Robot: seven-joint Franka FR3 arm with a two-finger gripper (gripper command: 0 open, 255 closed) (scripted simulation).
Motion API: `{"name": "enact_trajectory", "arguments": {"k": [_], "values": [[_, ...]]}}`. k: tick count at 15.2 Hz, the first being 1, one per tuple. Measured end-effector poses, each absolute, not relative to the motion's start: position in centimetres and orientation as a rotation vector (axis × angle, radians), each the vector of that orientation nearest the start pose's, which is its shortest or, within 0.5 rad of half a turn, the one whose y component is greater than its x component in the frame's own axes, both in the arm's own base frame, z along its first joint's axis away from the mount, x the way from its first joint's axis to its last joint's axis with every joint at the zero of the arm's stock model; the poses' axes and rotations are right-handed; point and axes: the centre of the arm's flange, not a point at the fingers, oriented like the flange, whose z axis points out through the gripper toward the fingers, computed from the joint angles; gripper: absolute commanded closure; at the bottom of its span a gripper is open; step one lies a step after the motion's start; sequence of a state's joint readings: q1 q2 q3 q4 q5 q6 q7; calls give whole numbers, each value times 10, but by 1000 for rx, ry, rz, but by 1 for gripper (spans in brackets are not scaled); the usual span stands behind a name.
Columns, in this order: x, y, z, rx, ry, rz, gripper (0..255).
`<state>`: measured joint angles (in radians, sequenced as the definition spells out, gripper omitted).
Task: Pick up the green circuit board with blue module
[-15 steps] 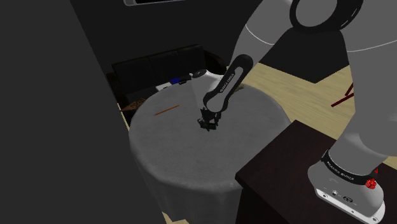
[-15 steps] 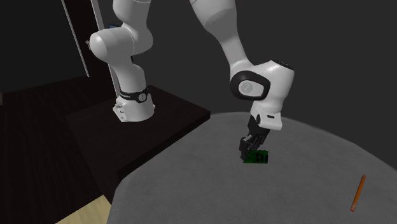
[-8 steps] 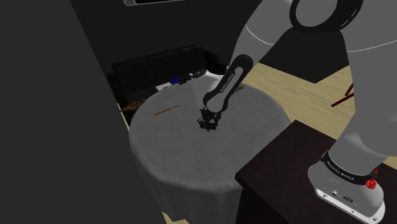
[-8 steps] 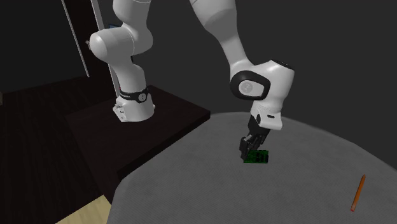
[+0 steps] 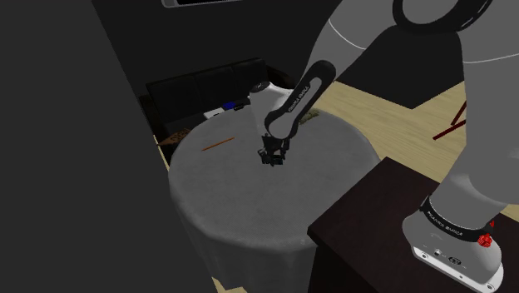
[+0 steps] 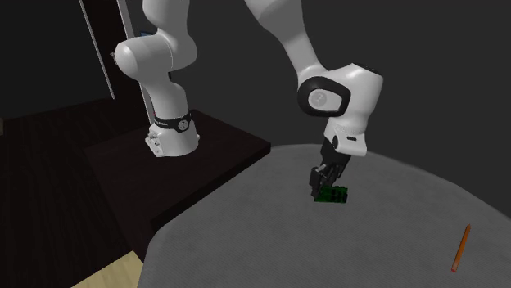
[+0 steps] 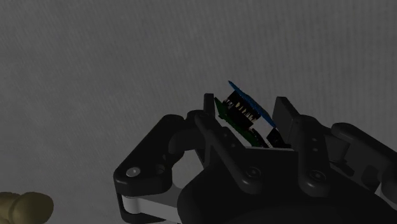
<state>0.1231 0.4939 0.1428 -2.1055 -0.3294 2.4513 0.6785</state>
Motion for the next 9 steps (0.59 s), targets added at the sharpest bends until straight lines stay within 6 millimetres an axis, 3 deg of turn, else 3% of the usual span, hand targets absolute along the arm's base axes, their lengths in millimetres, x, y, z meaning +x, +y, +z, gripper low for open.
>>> {"name": "enact_trajectory", "arguments": {"k": [9], "values": [[543, 150, 214, -3300, 257, 106, 255]]}}
